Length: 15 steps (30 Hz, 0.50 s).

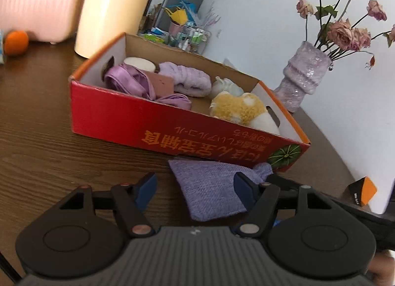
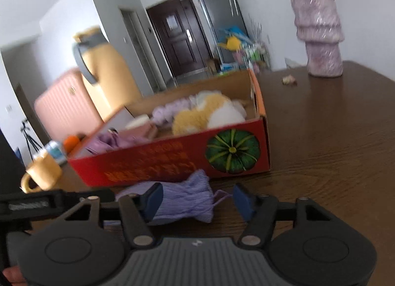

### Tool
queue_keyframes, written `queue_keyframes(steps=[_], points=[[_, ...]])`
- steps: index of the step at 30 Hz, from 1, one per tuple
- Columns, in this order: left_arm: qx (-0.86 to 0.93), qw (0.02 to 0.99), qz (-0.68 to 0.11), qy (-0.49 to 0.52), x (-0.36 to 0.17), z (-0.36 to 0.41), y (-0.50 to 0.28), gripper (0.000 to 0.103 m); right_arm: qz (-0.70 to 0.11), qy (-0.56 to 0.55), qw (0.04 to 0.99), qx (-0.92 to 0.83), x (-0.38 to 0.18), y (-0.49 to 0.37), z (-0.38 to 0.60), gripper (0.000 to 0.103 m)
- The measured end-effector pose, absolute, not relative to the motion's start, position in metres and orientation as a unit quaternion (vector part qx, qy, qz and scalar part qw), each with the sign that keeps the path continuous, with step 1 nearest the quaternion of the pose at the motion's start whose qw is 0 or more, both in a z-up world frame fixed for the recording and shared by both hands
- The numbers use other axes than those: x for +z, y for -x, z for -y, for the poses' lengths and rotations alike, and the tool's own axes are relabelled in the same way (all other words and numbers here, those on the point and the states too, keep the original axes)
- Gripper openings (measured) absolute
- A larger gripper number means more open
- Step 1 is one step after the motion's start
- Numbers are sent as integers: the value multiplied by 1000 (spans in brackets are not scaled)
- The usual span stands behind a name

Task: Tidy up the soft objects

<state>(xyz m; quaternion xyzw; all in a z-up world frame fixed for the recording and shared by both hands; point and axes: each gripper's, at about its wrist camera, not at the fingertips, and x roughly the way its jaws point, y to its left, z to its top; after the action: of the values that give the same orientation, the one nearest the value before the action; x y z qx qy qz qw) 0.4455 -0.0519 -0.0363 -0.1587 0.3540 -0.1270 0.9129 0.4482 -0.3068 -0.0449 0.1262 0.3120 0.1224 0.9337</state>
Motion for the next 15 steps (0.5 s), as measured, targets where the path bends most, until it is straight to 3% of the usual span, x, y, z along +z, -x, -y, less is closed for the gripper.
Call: queue_keyframes(steps=[2, 4, 7, 10, 13, 14, 15], points=[[-134, 908, -364, 158, -43, 53, -450, 56, -318, -130, 931, 127, -55, -456, 306, 51], [-145, 901, -373, 164, -48, 52, -453, 30, -326, -141, 924, 140, -63, -461, 307, 39], [-158, 901, -368, 168, -48, 51, -452, 16, -334, -139, 920, 151, -69, -462, 304, 32], [-166, 904, -361, 155, -48, 54, -449, 8, -324, -111, 927, 152, -68, -458, 296, 25], [-167, 912, -348, 141, -44, 60, -445, 6, -320, -102, 929, 152, -67, -455, 293, 19], [-163, 916, -340, 137, -41, 60, -442, 6, -317, -99, 931, 150, -66, -454, 293, 10], [-162, 918, -335, 134, -37, 61, -441, 6, -311, -96, 934, 146, -64, -452, 292, 9]])
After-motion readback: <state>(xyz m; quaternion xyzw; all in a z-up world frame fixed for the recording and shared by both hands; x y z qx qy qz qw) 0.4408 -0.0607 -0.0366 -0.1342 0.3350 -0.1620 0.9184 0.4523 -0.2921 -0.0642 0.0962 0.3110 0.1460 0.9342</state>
